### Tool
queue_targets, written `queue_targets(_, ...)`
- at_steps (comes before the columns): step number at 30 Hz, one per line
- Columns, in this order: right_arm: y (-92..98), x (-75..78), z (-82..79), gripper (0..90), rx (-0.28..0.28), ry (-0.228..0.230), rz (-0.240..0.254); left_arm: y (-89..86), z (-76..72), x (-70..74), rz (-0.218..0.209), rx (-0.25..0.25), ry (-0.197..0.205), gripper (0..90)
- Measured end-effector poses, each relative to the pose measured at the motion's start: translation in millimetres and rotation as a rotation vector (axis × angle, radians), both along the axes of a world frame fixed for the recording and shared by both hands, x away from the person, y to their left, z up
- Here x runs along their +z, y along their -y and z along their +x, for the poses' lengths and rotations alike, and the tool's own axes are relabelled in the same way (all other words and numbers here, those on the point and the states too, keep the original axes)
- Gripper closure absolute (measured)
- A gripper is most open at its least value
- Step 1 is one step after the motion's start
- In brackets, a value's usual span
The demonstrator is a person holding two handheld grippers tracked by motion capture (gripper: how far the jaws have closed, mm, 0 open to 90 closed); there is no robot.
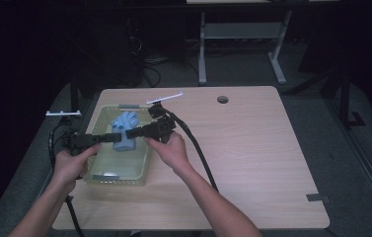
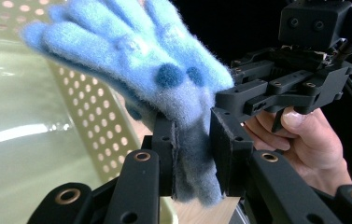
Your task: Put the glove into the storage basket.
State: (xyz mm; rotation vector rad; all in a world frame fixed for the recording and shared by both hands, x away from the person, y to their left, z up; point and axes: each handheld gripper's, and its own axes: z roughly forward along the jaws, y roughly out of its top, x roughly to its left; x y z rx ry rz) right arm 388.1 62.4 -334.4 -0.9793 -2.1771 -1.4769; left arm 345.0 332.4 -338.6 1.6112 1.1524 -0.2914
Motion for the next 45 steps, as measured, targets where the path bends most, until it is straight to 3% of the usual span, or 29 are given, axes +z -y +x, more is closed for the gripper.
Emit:
queue_targets(7,-15.5,-4.6,6.4,79.0,0.006,-0.013,0.009,-16.6,6.5,-4.2,-0.003,-0.008,-0.015,72.1)
queue_targets(18,-28.4,-17.6,14.1,79.0,0.003,-0.051,0.013,-26.6,13.0,-10.7,0.018,0.000,-0.049,72.1)
queue_targets(25,-35.9,-27.1,17.2,78.9,0.003,-0.068,-0.011,-32.0,14.8,-23.8,0.020,0.022,-0.089,72.1)
queue_targets(32,-43.6,-40.8,21.0,78.9,0.008,-0.089,-0.041,-33.6,18.1,-30.5,0.068,0.022,-0.108,72.1)
queue_targets(35,-45.1,-46.2,22.4,78.9,0.005,-0.098,-0.052,-31.4,20.0,-33.3,0.113,0.023,-0.122,72.1)
queue_targets(43,-43.7,-58.3,24.0,78.8,0.000,-0.120,-0.060,-27.2,23.8,-41.7,0.140,0.015,-0.161,72.1)
queue_targets(45,-44.8,-62.4,24.2,78.7,0.002,-0.124,-0.084,-26.9,24.6,-47.6,0.145,0.017,-0.176,72.1)
